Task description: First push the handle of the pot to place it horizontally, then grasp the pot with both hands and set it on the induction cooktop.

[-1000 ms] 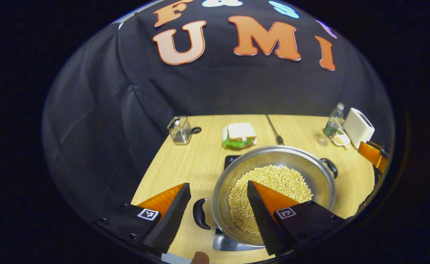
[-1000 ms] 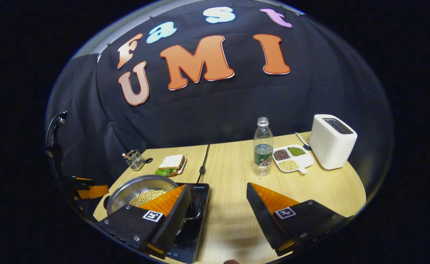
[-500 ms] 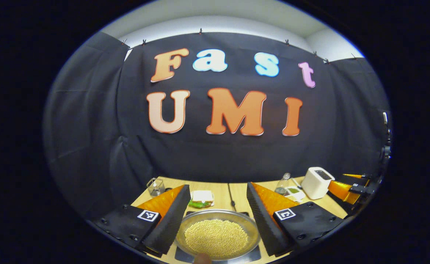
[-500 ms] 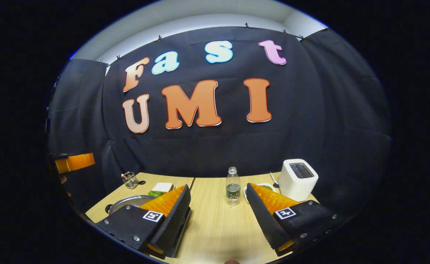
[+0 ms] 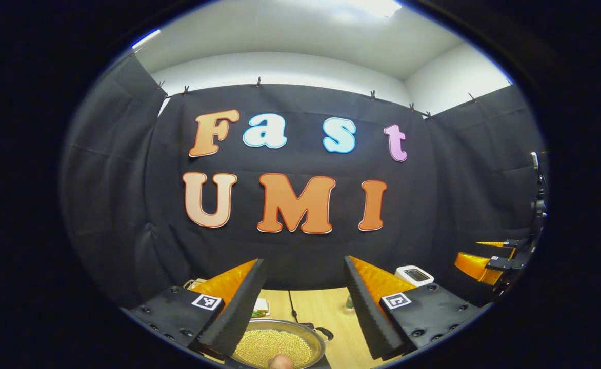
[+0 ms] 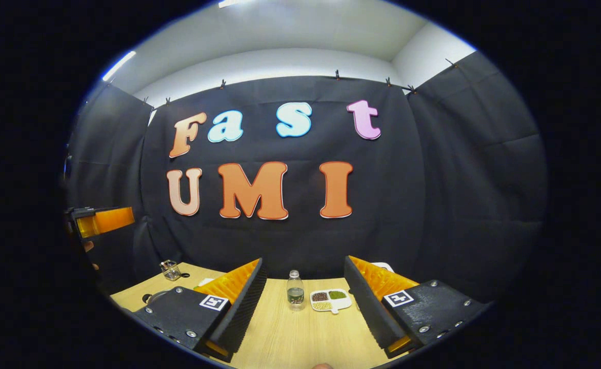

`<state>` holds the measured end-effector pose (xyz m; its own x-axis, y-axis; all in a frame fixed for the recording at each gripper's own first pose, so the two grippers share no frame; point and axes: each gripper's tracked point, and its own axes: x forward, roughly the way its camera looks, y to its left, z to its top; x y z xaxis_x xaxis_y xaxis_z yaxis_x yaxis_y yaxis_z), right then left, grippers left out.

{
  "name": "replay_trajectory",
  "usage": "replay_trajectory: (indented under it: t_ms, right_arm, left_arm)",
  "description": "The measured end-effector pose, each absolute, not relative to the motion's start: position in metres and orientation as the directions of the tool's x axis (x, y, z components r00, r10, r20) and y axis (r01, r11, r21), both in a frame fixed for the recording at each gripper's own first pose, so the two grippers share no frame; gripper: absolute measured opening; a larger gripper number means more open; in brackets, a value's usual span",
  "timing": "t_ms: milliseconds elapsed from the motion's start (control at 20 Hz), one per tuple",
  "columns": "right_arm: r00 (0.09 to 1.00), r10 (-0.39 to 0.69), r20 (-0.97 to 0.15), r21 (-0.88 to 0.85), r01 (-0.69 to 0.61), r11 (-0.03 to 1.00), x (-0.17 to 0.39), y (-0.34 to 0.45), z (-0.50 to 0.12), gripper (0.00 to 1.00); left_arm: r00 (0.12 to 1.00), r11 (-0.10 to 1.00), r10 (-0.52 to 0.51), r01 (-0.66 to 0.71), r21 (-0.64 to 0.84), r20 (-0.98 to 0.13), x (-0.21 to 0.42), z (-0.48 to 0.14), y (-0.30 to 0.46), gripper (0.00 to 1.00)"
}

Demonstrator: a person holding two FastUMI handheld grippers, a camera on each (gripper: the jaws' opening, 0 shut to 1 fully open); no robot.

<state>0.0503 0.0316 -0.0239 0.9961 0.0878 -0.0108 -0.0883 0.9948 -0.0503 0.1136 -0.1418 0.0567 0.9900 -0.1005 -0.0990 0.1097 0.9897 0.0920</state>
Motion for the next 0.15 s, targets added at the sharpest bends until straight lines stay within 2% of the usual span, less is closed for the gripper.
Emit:
replay_trajectory:
  t_ms: [150]
  right_arm:
    - [0.997,0.077,0.009,-0.056,-0.076,0.996,0.045,0.023,-0.020,0.95]
  left_arm:
    - [0.986,0.985,-0.140,0.147,0.091,-0.088,0.107,0.064,-0.165,0.99]
